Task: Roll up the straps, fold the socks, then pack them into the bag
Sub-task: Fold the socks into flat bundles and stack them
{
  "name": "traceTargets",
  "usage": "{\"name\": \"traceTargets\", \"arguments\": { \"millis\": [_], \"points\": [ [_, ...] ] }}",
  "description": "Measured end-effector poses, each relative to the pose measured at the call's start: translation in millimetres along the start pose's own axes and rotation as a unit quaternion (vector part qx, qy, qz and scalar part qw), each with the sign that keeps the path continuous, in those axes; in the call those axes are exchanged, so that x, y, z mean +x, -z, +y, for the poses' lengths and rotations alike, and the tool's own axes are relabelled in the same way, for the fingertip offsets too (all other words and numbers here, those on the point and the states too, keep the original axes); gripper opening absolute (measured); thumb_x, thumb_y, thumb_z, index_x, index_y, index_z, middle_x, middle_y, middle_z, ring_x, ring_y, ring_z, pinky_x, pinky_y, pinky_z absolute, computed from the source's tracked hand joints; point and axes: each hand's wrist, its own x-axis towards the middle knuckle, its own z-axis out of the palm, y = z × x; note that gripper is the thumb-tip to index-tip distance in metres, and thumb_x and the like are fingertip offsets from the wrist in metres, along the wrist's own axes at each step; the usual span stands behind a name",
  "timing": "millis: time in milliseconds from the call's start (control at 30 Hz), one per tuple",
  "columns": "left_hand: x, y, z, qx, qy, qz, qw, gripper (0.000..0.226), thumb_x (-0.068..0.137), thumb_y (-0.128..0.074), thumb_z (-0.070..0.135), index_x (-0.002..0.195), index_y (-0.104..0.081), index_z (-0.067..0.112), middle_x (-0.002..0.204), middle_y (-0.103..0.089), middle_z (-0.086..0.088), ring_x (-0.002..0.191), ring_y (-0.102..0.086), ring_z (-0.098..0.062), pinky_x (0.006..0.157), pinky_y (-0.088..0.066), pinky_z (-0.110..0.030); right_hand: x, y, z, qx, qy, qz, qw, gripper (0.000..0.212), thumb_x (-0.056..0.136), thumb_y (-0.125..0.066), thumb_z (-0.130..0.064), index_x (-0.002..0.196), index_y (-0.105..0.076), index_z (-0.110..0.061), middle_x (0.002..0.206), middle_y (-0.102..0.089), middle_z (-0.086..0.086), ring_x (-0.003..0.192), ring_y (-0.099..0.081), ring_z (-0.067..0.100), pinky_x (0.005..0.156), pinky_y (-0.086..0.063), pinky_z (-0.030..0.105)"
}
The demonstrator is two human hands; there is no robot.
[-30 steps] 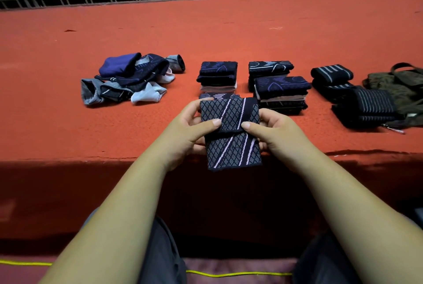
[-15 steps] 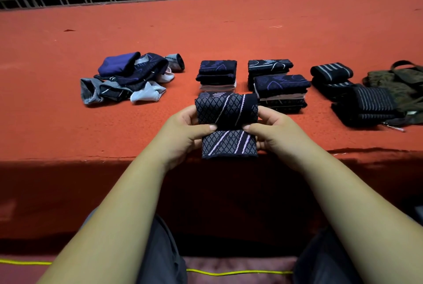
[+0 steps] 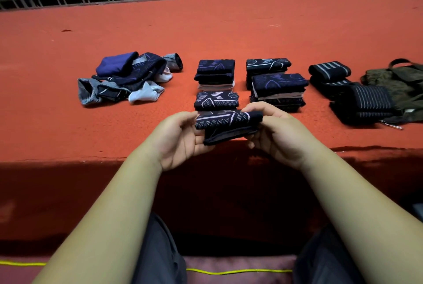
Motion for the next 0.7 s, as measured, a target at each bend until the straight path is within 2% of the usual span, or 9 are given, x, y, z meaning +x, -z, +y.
{"name": "traceTargets", "arguments": {
  "millis": [67,100,200,333,433,500,567,633,700],
  "points": [
    [-4,-3,0,0.016,0.008,-0.008,1.0,0.056,0.107,-0.042,0.047,0.138,-0.065,0.006,0.123,-0.074,-0.014,0.097,-0.076,-0.022,0.077,-0.062,-0.037,-1,0,0,-0.004,0.002,0.005,1.0,0.044,0.097,-0.042,0.011,0.093,-0.076,-0.018,0.086,-0.067,0.011,0.068,-0.055,0.022,0.061,-0.044,0.034],
    [-4,-3,-2,0.041,-0.004,-0.002,0.999,0.053,0.106,-0.049,0.046,0.137,-0.066,0.007,0.124,-0.075,-0.012,0.097,-0.076,-0.021,0.077,-0.062,-0.037,-1,0,1,-0.008,0.002,0.007,1.0,0.046,0.096,-0.04,0.011,0.093,-0.076,-0.017,0.088,-0.069,0.012,0.069,-0.056,0.023,0.061,-0.045,0.034],
    [-2,-2,-6,0.071,-0.049,0.03,0.996,0.038,0.102,-0.063,0.019,0.137,-0.065,0.003,0.119,-0.075,-0.011,0.092,-0.075,-0.017,0.073,-0.062,-0.034,-1,2,-1,-0.012,-0.003,-0.021,1.0,0.046,0.091,-0.035,-0.007,0.105,-0.077,-0.018,0.106,-0.071,0.015,0.079,-0.06,0.026,0.065,-0.047,0.036],
    [3,0,-7,0.065,-0.09,0.057,0.992,0.031,0.099,-0.066,0.007,0.13,-0.067,0.006,0.121,-0.076,-0.013,0.097,-0.075,-0.021,0.077,-0.062,-0.034,2,3,-3,-0.078,-0.021,-0.025,0.996,0.043,0.096,-0.054,-0.036,0.136,-0.069,-0.039,0.116,-0.068,0.015,0.085,-0.064,0.028,0.075,-0.052,0.043],
    [7,1,-9,0.05,-0.112,0.063,0.99,0.037,0.098,-0.068,0.006,0.134,-0.064,0.003,0.129,-0.074,-0.016,0.104,-0.074,-0.026,0.087,-0.063,-0.039,-2,1,1,-0.173,0.03,0.015,0.984,0.051,0.102,-0.067,-0.015,0.14,-0.063,-0.048,0.119,-0.071,0.02,0.084,-0.066,0.026,0.081,-0.056,0.05],
    [9,0,-9,0.044,-0.123,0.075,0.989,0.04,0.097,-0.07,0.007,0.136,-0.062,-0.001,0.127,-0.075,-0.019,0.108,-0.075,-0.028,0.093,-0.063,-0.041,-4,-2,4,-0.197,0.072,0.044,0.977,0.048,0.099,-0.068,-0.006,0.133,-0.068,-0.041,0.108,-0.073,0.016,0.079,-0.064,0.025,0.077,-0.056,0.049],
    [11,-4,-9,0.047,-0.139,0.108,0.983,0.04,0.096,-0.074,0.009,0.132,-0.06,-0.002,0.121,-0.077,-0.019,0.105,-0.076,-0.029,0.089,-0.064,-0.041,-2,-3,5,-0.223,0.096,0.075,0.967,0.03,0.098,-0.069,-0.007,0.116,-0.069,-0.031,0.093,-0.071,0.008,0.071,-0.058,0.025,0.074,-0.052,0.045],
    [14,-4,-11,0.055,-0.161,0.157,0.973,0.028,0.094,-0.077,0.009,0.116,-0.06,0.006,0.108,-0.078,-0.015,0.096,-0.076,-0.029,0.083,-0.065,-0.044,-1,-5,6,-0.261,0.104,0.098,0.955,0.015,0.097,-0.07,-0.013,0.102,-0.064,-0.026,0.085,-0.066,0.005,0.07,-0.055,0.022,0.073,-0.048,0.042],
    [17,-4,-13,0.082,-0.186,0.196,0.959,0.028,0.09,-0.083,0.013,0.092,-0.056,0.023,0.085,-0.067,-0.008,0.083,-0.067,-0.029,0.078,-0.06,-0.05,2,-5,9,-0.311,0.115,0.118,0.936,0.01,0.097,-0.07,-0.018,0.098,-0.064,-0.026,0.08,-0.062,0.007,0.07,-0.052,0.019,0.072,-0.045,0.038]
  ]
}}
